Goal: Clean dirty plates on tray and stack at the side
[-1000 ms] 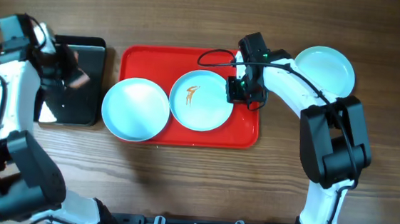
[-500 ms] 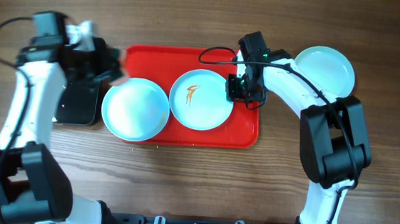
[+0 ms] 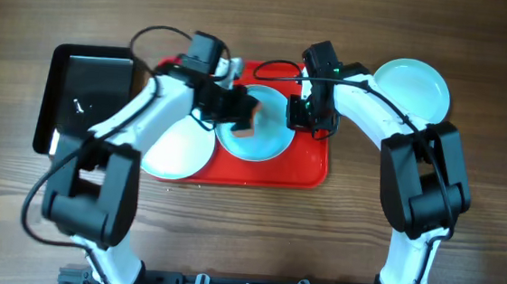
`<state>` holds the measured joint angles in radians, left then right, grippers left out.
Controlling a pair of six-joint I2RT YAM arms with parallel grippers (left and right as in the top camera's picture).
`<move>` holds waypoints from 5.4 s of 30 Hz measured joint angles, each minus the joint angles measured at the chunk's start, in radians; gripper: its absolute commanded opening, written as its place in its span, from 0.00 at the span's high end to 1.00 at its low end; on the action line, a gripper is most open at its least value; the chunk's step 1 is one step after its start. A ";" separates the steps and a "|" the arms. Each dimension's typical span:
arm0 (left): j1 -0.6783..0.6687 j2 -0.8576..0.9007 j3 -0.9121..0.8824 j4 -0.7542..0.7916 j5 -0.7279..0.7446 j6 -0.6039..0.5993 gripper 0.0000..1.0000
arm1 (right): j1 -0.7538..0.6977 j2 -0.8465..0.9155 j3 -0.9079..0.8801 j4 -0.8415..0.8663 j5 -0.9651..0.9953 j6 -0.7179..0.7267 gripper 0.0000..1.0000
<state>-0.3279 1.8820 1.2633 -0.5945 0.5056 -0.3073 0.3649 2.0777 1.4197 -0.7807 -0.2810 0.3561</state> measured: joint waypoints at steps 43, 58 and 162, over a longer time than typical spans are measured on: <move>-0.140 0.062 0.020 0.059 -0.291 -0.030 0.96 | 0.002 0.000 0.000 -0.034 -0.007 0.010 0.96; -0.228 0.113 0.029 0.015 -0.483 -0.045 0.96 | -0.001 0.000 0.000 -0.042 -0.006 0.011 0.96; -0.192 0.081 0.037 0.131 -0.153 -0.108 0.96 | 0.107 0.000 0.395 -0.522 0.465 0.081 0.96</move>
<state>-0.5194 1.9629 1.3006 -0.4633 0.3527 -0.4156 0.4721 2.0777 1.8145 -1.3025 0.1841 0.4374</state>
